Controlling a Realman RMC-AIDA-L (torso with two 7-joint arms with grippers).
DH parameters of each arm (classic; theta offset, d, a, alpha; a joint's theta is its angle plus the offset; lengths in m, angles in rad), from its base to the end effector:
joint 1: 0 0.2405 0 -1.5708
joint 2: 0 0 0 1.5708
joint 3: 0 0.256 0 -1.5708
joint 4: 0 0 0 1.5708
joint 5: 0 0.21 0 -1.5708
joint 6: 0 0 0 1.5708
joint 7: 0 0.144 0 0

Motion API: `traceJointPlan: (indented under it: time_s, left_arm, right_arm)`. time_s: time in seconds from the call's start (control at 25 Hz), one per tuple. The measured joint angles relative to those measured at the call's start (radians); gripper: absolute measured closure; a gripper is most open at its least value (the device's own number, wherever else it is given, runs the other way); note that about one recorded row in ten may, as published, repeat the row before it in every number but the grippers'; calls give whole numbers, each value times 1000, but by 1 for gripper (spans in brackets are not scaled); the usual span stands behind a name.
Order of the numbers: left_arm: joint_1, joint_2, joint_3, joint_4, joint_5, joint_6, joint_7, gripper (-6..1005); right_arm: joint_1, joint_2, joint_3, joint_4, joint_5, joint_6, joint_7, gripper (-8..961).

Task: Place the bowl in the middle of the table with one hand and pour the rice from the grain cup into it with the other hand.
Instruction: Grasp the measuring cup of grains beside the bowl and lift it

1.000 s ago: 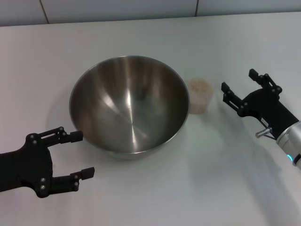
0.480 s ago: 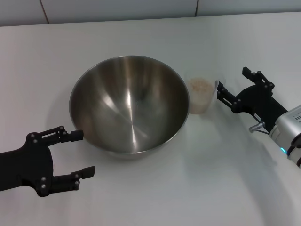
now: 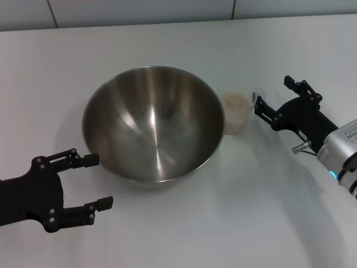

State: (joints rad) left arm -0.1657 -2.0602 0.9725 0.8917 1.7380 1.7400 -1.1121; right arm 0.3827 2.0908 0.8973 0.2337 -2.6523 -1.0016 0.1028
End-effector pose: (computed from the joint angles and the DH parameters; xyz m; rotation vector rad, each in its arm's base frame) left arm -0.2900 0.2371 0.0191 -2.7817 -0.2322 -0.7520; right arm 0.3197 0.3109 -0.0672 -1.9263 0.4772 0.5428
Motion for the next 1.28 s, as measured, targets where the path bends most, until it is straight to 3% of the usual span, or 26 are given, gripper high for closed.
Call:
traceJointPlan:
  time_s: [0.72,0.92,1.04,1.28]
  left_arm:
    - [-2,0,-8,-8,0,-3,6,197]
    - [-2,0,-8,-9,0,-4,7,198]
    - [-2,0,-8,-10,0,-6,7,198]
    - [-5,0,-8,-17,0,-11,7,199]
  right_arm:
    - [10,0,-15,1,-1,-3,-4,149]
    - [12,0,-15,-2,-3,-2,-10,324]
    - [12,0,-15,-4,-3,-2,-11,570]
    - [12,0,-15,-8,-3,0,-11,698]
